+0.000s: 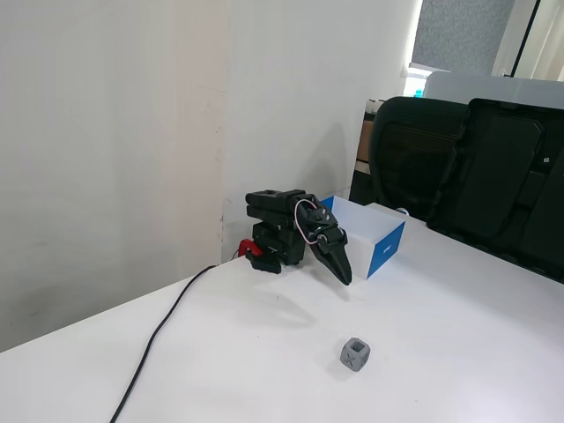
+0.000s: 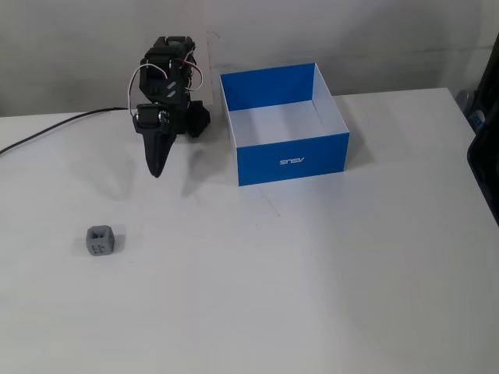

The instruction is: Grasp the gray block and put it in the box.

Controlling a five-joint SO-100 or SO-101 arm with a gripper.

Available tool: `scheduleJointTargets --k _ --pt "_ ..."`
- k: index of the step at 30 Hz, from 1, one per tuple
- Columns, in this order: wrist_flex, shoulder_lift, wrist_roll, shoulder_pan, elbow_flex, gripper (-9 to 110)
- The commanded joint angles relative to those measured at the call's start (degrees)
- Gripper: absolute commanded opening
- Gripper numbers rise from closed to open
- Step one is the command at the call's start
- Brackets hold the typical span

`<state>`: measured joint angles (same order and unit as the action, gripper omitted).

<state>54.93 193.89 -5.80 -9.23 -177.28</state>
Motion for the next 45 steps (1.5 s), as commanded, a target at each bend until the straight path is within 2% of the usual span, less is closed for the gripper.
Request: scheduleJointTargets --k 1,45 --pt "-1.0 0.8 -0.7 -0.1 -3.6 0" --pt "-0.4 0.8 -1.0 -1.3 -3.7 0"
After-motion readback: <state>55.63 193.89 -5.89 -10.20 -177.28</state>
